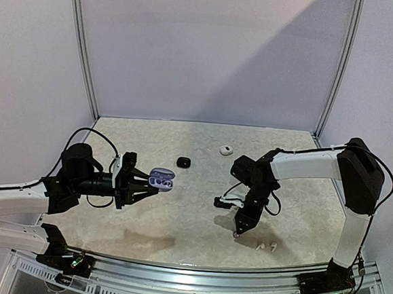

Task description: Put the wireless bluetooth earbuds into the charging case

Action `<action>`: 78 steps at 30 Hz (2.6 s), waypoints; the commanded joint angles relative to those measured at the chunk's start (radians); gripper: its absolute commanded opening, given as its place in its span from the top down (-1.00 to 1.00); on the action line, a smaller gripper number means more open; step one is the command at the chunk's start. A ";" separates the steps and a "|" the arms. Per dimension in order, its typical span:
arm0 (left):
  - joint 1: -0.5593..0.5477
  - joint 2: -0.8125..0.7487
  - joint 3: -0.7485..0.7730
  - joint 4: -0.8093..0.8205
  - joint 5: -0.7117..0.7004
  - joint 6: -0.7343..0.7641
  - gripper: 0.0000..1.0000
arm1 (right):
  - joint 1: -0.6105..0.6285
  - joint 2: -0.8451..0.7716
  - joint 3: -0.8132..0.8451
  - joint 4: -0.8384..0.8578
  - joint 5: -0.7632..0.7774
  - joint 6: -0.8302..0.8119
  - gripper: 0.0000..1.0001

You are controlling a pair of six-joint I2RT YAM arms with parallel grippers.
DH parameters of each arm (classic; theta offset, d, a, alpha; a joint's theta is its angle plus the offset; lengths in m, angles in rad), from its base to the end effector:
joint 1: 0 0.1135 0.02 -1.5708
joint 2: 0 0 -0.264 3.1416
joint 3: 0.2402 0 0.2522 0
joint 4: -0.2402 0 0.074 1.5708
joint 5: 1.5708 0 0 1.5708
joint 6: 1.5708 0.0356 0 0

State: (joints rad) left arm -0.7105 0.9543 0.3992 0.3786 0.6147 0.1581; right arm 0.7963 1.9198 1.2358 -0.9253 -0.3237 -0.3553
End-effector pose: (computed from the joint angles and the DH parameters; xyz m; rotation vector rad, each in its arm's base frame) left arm 0.1448 -0.1516 0.2327 1.1569 1.3901 -0.9329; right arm 0.2254 0.2466 0.1456 1.6246 -2.5198 -0.4650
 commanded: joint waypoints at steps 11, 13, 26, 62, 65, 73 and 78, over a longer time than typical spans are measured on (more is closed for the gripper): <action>0.005 -0.005 0.000 -0.013 0.002 0.013 1.00 | 0.049 0.039 0.014 0.022 0.082 0.055 0.47; 0.005 -0.003 0.000 -0.014 0.002 0.011 1.00 | 0.064 0.041 0.014 0.013 0.110 0.054 0.47; 0.005 -0.005 -0.004 -0.013 0.003 0.014 1.00 | 0.117 0.061 0.033 -0.029 0.231 0.056 0.59; -0.012 -0.011 -0.014 -0.003 -0.005 0.016 1.00 | 0.097 0.043 0.091 -0.074 0.274 1.140 0.57; -0.014 -0.015 -0.016 -0.001 -0.007 0.016 1.00 | 0.098 0.039 0.092 -0.074 0.246 1.153 0.54; -0.015 -0.018 -0.020 0.000 -0.010 0.022 1.00 | 0.087 0.010 0.105 -0.103 0.163 1.125 0.50; -0.017 -0.020 -0.021 -0.003 -0.012 0.021 1.00 | 0.062 0.011 0.120 -0.171 0.106 1.057 0.52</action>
State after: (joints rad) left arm -0.7136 0.9474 0.3916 0.3790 0.6125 0.1696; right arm 0.8860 1.9526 1.3350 -1.0298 -0.1513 0.7540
